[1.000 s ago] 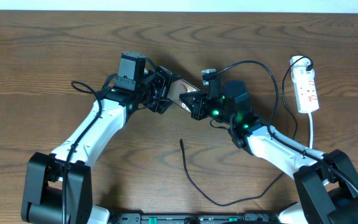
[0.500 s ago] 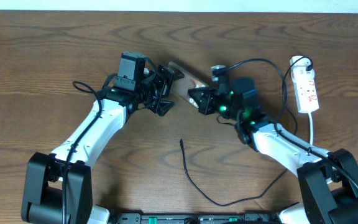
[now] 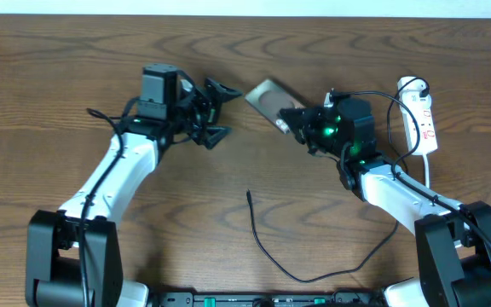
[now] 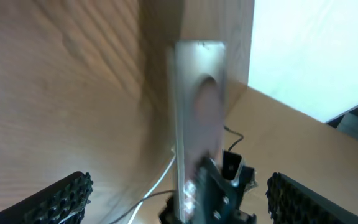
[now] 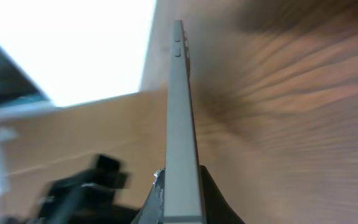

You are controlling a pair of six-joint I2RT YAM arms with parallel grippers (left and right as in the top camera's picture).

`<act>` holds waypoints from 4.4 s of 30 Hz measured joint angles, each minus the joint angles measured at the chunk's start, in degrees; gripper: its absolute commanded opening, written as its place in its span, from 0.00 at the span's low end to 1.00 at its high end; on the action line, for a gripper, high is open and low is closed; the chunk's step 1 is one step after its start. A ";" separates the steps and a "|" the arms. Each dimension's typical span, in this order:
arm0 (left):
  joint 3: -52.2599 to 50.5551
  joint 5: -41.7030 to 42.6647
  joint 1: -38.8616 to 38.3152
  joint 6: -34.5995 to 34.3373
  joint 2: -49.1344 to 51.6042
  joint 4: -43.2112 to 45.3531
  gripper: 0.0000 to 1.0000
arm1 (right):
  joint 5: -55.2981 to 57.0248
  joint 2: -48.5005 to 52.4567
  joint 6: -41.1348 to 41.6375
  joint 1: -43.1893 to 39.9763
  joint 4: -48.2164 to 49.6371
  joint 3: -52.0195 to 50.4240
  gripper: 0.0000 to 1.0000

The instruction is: Plug charger to phone and switch on socket

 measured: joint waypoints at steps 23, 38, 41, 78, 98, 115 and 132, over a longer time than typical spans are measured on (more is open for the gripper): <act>0.00 -0.85 3.32 -4.20 0.00 10.25 0.91 | 1.68 0.09 33.62 11.50 15.85 0.00 0.01; 0.00 -4.02 3.32 -5.18 0.00 10.27 0.36 | 5.22 0.09 34.73 13.86 17.03 0.00 0.01; 0.00 -4.04 3.32 -5.20 0.00 10.27 0.33 | 5.55 0.09 34.73 14.14 17.00 0.00 0.01; 0.00 -7.87 3.82 -4.50 0.02 8.96 0.07 | 7.45 0.09 34.80 15.10 17.75 0.07 0.99; -0.02 30.56 31.67 29.90 0.02 12.76 0.07 | -5.62 0.11 -12.09 6.43 -7.28 7.30 0.99; -0.02 41.97 31.82 40.15 0.02 16.85 0.07 | 24.79 0.09 -40.35 32.06 -76.13 20.37 0.92; -0.02 41.94 31.82 40.26 0.02 16.85 0.07 | 32.04 7.37 -33.29 35.23 -71.87 20.37 0.75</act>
